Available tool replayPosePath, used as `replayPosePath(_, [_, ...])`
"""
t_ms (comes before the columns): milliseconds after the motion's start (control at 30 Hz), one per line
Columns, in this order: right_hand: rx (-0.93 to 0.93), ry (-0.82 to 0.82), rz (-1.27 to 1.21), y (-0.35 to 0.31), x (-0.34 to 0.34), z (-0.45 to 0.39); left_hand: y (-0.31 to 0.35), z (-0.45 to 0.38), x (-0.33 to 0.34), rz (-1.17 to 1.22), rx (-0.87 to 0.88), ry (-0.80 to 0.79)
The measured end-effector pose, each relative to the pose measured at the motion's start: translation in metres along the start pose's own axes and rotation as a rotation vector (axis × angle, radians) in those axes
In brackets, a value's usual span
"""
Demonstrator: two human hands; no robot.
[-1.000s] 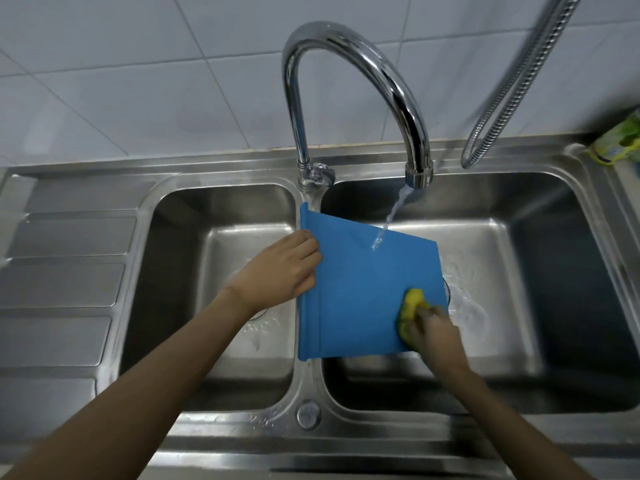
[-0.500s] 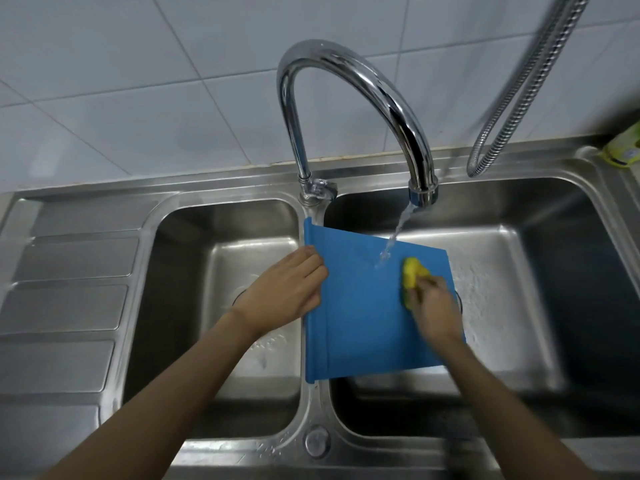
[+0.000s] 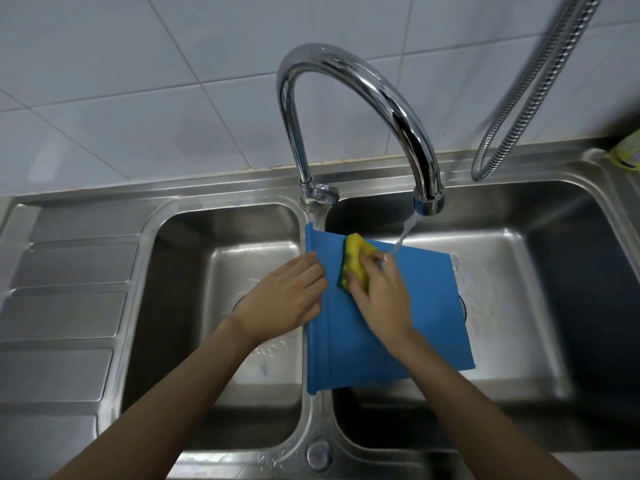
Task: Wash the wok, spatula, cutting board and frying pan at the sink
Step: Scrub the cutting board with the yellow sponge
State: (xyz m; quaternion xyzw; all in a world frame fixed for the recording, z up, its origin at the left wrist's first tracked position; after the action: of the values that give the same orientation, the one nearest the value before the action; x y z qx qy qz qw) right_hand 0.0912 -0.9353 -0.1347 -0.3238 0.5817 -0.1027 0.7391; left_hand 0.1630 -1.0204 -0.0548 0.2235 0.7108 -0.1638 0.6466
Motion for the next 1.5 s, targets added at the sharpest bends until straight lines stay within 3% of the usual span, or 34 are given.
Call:
replayPosePath(133, [0.266, -0.026, 0.101, 0.088, 0.001, -0.046, 0.000, 0.000, 0.001, -0.017, -0.018, -0.001])
replayPosePath(233, [0.534, -0.214, 0.104, 0.180, 0.003, -0.046, 0.000, 0.000, 0.000, -0.015, -0.020, 0.002])
replayPosePath(367, [0.645, -0.347, 0.270, 0.240, -0.012, 0.004, 0.001, -0.001, 0.000, -0.034, -0.029, -0.009])
replayPosePath(467, [0.547, -0.275, 0.137, 0.187, -0.015, 0.045, 0.002, 0.001, 0.002, -0.057, -0.053, -0.007])
replayPosePath(633, [0.078, -0.230, -0.171, 0.013, 0.007, 0.100, 0.004, 0.003, 0.009, -0.041, -0.062, -0.029])
replayPosePath(767, [0.017, -0.168, -0.211, 0.012, 0.001, 0.100, 0.003, 0.004, 0.010, -0.066, -0.053, -0.043])
replayPosePath(833, [0.124, -0.177, -0.112, 0.055, -0.004, 0.090, 0.003, 0.004, 0.011, -0.073, -0.058, -0.033])
replayPosePath(1000, [0.668, -0.381, 0.151, 0.206, -0.013, 0.076, 0.003, 0.005, 0.012, -0.058, -0.077, -0.019])
replayPosePath(1067, [0.747, -0.419, 0.202, 0.223, -0.018, 0.077, 0.003, 0.003, 0.010, -0.042, -0.082, -0.023])
replayPosePath(1167, [0.623, -0.366, 0.134, 0.173, -0.014, 0.076, 0.003, 0.001, 0.008, -0.033, -0.080, -0.012])
replayPosePath(1367, [0.071, -0.276, -0.205, 0.002, 0.004, 0.101, 0.003, 0.002, 0.011, -0.035, -0.051, -0.016])
replayPosePath(1500, [-0.002, -0.141, -0.281, 0.035, 0.000, 0.096, 0.005, 0.001, 0.012, -0.039, -0.034, -0.011])
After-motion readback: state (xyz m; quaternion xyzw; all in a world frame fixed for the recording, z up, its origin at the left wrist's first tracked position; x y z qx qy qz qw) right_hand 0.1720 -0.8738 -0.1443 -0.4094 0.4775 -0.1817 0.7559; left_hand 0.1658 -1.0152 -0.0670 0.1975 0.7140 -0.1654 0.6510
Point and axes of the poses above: each hand's wrist, its own z-axis away from the middle knuckle, its own x-axis out of the palm, y = z × x, the point moved 10 cm from there along -z, towards the middle knuckle, and after that the axes turned 9 degrees about x, right-handed, at the moved point
